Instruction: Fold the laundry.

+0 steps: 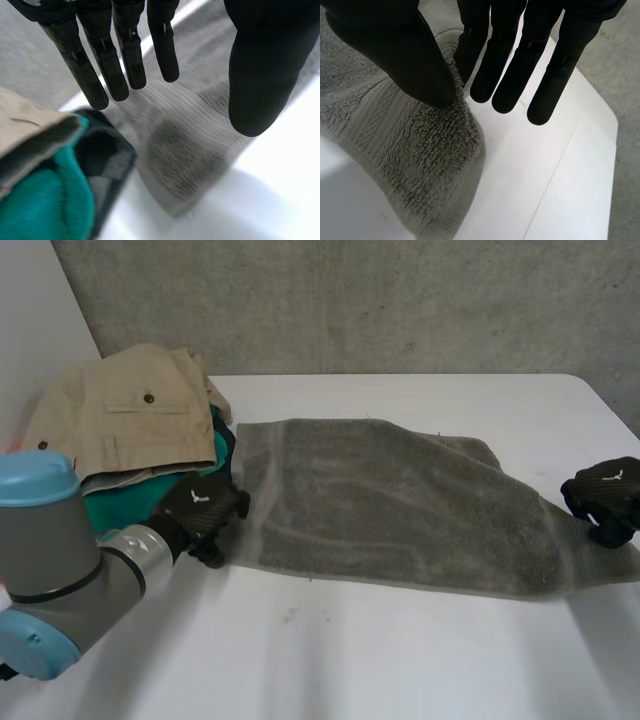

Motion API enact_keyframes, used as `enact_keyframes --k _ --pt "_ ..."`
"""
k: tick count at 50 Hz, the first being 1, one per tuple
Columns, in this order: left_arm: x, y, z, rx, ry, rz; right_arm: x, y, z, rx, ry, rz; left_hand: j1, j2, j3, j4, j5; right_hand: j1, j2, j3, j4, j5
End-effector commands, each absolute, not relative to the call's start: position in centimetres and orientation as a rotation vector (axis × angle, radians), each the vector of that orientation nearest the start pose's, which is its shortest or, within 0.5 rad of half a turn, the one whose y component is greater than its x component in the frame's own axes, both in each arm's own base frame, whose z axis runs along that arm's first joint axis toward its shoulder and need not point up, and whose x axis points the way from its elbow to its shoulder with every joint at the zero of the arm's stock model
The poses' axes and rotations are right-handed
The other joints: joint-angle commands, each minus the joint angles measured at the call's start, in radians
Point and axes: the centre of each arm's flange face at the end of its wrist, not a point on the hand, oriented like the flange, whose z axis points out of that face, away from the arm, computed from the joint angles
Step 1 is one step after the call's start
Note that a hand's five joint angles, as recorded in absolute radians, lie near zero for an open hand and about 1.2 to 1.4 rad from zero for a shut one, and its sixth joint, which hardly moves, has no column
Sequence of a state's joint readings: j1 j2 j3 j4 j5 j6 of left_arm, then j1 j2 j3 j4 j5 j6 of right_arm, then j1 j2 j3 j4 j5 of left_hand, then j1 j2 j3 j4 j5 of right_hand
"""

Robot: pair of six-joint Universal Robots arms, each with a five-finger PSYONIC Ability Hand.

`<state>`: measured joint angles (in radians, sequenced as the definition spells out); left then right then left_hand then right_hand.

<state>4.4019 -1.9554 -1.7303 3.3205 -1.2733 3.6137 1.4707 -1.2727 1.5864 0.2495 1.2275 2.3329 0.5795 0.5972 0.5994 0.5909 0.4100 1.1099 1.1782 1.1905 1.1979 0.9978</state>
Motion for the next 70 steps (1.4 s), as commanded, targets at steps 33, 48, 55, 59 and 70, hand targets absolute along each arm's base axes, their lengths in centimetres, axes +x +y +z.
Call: enact_keyframes --k 33,48,55,59,70 --pt "-26.8 -31.1 10.1 1.461 2.211 -1.87 13.0 -32.8 16.6 -1.237 2.597 -1.561 0.265 0.247 0.245 0.254 0.26 0.286 0.218 0.206 0.198 0.224" --pt "-27.7 -33.0 10.0 1.457 2.146 -1.934 13.0 -32.6 16.2 -1.234 2.602 -1.541 0.406 0.388 0.386 0.395 0.401 0.286 0.218 0.206 0.198 0.224" --pt "-27.9 -33.6 10.7 1.439 2.099 -1.982 13.0 -32.7 16.0 -1.236 2.604 -1.532 0.406 0.388 0.386 0.395 0.401 0.286 0.218 0.206 0.198 0.224" --pt "-27.9 -33.8 10.9 1.432 2.089 -1.993 13.0 -32.7 15.9 -1.235 2.606 -1.528 0.389 0.371 0.369 0.377 0.384 0.286 0.218 0.206 0.198 0.224" --pt "-28.0 -33.8 10.1 1.44 2.109 -1.971 13.1 -32.7 15.3 -1.234 2.611 -1.5 0.38 0.362 0.36 0.368 0.375 0.286 0.218 0.206 0.198 0.224"
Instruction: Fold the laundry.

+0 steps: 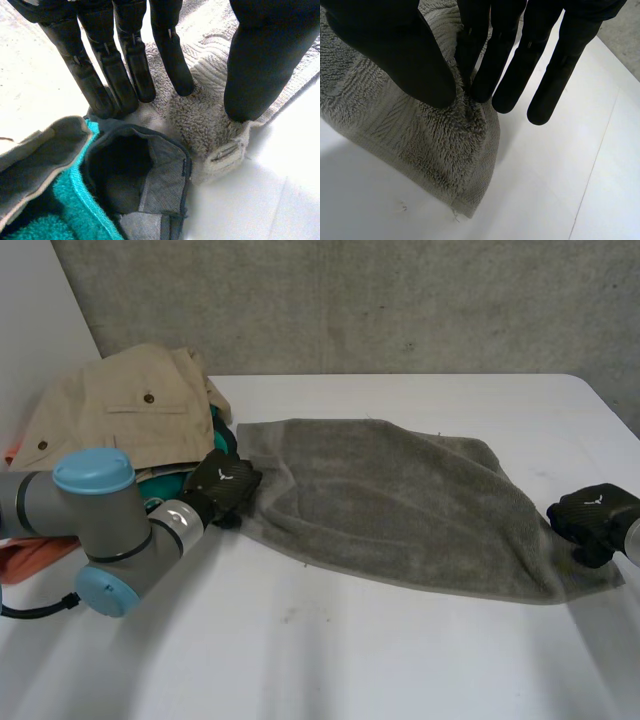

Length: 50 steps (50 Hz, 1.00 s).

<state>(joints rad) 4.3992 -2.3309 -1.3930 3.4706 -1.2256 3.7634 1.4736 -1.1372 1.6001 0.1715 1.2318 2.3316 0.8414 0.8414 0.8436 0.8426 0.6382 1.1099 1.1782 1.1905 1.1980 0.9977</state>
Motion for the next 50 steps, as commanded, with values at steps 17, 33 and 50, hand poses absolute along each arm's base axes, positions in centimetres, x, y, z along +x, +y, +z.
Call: enact_keyframes --k 17,33,50 --pt "-27.8 -33.3 10.8 1.428 2.125 -1.969 13.1 -32.7 15.3 -1.233 2.611 -1.498 0.027 0.027 0.025 0.026 0.055 0.286 0.218 0.206 0.198 0.224" --pt "-27.5 -32.5 10.6 1.445 2.156 -1.934 13.1 -32.4 15.0 -1.233 2.614 -1.48 0.086 0.086 0.083 0.084 0.114 0.286 0.218 0.206 0.198 0.224" --pt "-26.6 -30.1 11.6 1.466 2.313 -1.795 13.1 -32.5 14.9 -1.234 2.612 -1.489 -0.117 -0.117 -0.119 -0.118 -0.088 0.286 0.218 0.206 0.198 0.224"
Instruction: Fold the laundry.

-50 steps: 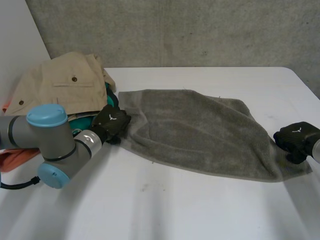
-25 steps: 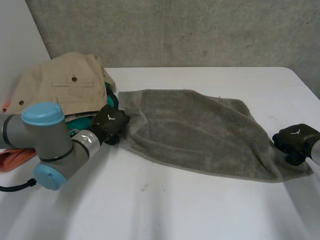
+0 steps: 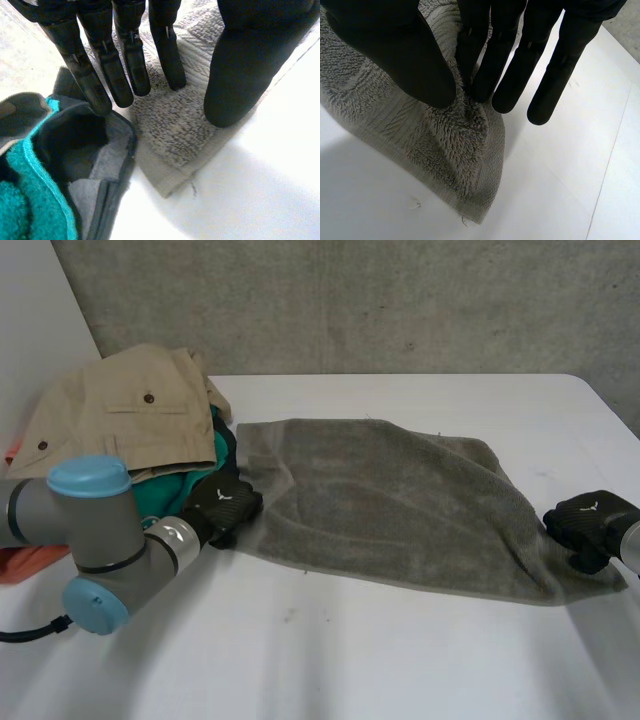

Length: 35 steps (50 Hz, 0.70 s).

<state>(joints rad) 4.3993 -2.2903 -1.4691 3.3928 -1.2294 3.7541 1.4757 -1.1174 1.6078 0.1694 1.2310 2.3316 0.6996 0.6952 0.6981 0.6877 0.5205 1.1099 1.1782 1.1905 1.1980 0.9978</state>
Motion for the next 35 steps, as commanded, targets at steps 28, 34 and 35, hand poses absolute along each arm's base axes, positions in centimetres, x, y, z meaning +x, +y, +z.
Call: enact_keyframes --k 28,34,35 --pt "-27.5 -32.1 10.6 1.48 2.26 -1.837 13.3 -32.4 14.3 -1.236 2.614 -1.461 0.054 0.059 0.056 0.066 0.059 0.286 0.218 0.206 0.198 0.224" --pt "-28.2 -32.0 9.7 1.508 2.263 -1.824 13.3 -32.4 14.2 -1.236 2.615 -1.457 0.054 0.059 0.056 0.066 0.059 0.286 0.218 0.206 0.198 0.224" --pt "-28.2 -32.0 9.7 1.508 2.263 -1.824 13.3 -32.4 14.2 -1.236 2.615 -1.457 0.054 0.059 0.056 0.066 0.059 0.286 0.218 0.206 0.198 0.224"
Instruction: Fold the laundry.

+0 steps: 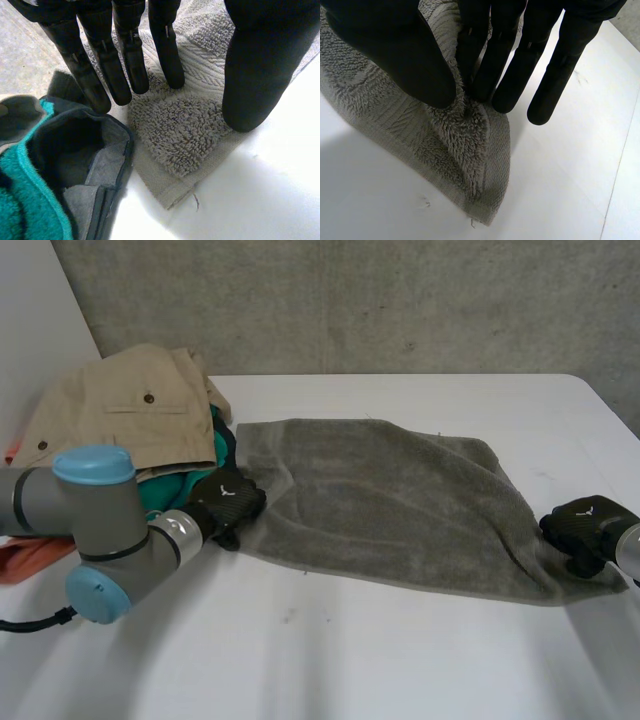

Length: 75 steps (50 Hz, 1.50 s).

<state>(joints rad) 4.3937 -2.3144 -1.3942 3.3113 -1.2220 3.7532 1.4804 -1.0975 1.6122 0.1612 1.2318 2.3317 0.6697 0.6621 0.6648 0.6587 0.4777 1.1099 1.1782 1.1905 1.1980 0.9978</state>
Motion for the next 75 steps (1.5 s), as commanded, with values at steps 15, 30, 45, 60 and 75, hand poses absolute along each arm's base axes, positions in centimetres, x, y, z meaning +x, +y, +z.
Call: enact_keyframes --k 15,30,45,60,75 --pt "-28.8 -33.7 10.1 1.486 2.205 -1.89 13.3 -32.4 13.9 -1.236 2.618 -1.448 0.172 0.18 0.177 0.183 0.19 0.286 0.218 0.206 0.198 0.224" --pt "-29.7 -34.9 9.6 1.468 2.106 -1.99 13.3 -32.4 13.7 -1.236 2.62 -1.441 0.45 0.458 0.455 0.462 0.468 0.286 0.218 0.206 0.198 0.224" --pt "-29.6 -34.9 14.7 1.338 2.018 -2.072 12.8 -33.0 14.9 -1.23 2.634 -1.499 0.727 0.734 0.731 0.738 0.744 0.286 0.218 0.206 0.198 0.224" --pt "-24.5 -23.3 34.1 1.032 1.79 -2.421 10.5 -31.0 31.9 -1.374 2.59 -2.097 0.727 0.734 0.731 0.738 0.744 0.286 0.218 0.206 0.198 0.224" --pt "-27.2 -32.0 24.2 1.08 2.075 -2.06 13.2 -35.5 25.4 -1.468 2.668 -1.897 0.727 0.734 0.731 0.738 0.744 0.286 0.218 0.206 0.198 0.224"
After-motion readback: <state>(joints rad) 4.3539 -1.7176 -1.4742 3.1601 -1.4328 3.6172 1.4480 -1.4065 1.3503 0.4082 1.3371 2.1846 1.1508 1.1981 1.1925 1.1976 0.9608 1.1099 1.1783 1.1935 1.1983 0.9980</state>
